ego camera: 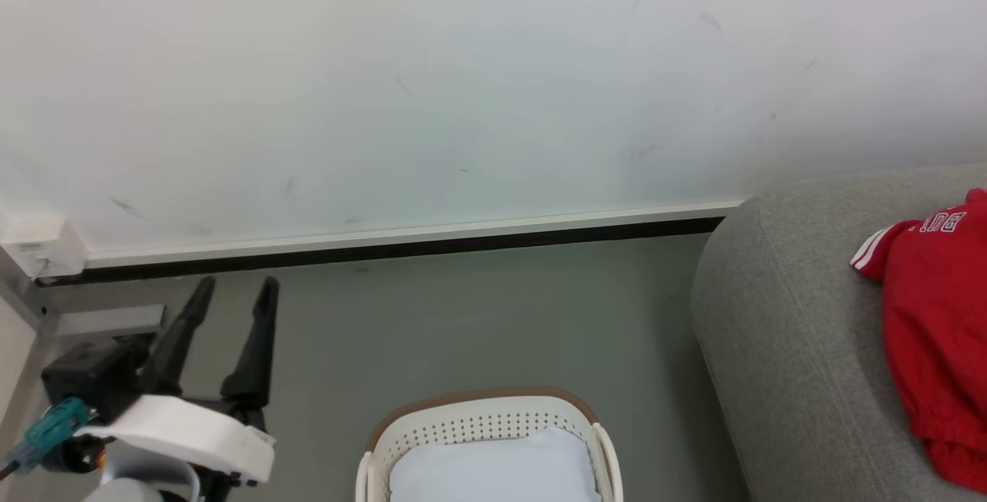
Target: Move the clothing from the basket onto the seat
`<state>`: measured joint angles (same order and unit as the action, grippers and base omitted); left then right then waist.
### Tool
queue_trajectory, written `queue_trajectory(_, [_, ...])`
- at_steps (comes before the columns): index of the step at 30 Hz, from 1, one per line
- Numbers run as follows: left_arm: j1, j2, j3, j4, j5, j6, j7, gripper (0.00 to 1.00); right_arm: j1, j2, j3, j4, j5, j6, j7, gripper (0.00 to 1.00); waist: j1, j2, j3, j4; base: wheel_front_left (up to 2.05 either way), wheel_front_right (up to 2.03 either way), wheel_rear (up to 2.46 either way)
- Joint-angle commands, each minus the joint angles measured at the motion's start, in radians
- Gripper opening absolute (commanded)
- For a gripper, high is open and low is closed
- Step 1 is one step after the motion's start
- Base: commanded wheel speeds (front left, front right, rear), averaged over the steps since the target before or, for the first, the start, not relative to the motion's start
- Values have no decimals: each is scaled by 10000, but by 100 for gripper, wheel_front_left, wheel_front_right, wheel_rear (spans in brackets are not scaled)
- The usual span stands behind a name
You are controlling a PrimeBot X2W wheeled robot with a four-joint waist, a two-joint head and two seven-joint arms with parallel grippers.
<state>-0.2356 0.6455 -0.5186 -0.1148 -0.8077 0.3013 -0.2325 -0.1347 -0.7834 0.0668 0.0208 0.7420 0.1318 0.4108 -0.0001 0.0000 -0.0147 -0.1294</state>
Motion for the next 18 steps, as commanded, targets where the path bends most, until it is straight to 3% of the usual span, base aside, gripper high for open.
queue_trajectory(1, [423,96,349,-108,-121,173,-164,100,498,699,-506,-553,-365,-22,-186,100,1,0,-78,184,0,0,0])
queue_trajectory(7, [1454,-309,1272,-321,-369,139,-326,100,1312,3290,-1376,-2124,-1994,-22,-894,100,1,0,-177,539,0,0,0])
queue_trajectory(9, [1691,-487,1581,-365,15,78,-315,100,1523,4029,-1413,-2487,-2561,-22,-1264,100,1,0,-188,672,0,0,0])
queue_trajectory(11, [1980,-983,1962,-378,298,-39,-318,100,1650,4843,-1382,-2677,-2865,-22,-1668,100,1,0,-167,748,0,0,0])
queue_trajectory(13, [2203,-1352,2264,-250,707,-277,-314,100,1784,5430,-1530,-2739,-3251,-22,-2125,100,1,0,-175,873,0,0,0])
queue_trajectory(14, [2203,-1352,2264,-250,707,-277,-314,100,1784,5430,-1530,-2739,-3251,-22,-2125,100,1,0,-175,873,0,0,0])
queue_trajectory(18, [2645,-2353,2979,51,1594,-786,-318,100,1993,6217,-1083,-2554,-3749,-22,-3030,100,1,0,-171,1026,0,0,0])
